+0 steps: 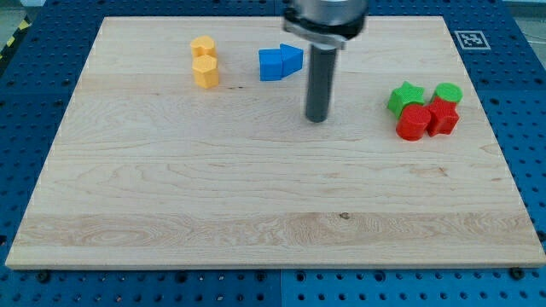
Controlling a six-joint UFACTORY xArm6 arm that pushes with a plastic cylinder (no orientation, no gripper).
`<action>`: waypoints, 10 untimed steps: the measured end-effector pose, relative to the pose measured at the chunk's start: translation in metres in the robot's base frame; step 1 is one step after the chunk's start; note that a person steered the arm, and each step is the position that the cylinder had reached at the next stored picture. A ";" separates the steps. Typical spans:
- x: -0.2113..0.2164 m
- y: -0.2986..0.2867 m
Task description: Place the green star left to the red circle
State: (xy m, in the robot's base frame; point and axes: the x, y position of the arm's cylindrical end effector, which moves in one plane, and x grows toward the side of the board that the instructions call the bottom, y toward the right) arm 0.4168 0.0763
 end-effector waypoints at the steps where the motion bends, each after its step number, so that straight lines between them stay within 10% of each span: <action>1: -0.013 0.025; 6: -0.079 0.187; 10: -0.014 0.121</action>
State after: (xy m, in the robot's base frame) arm 0.4029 0.1975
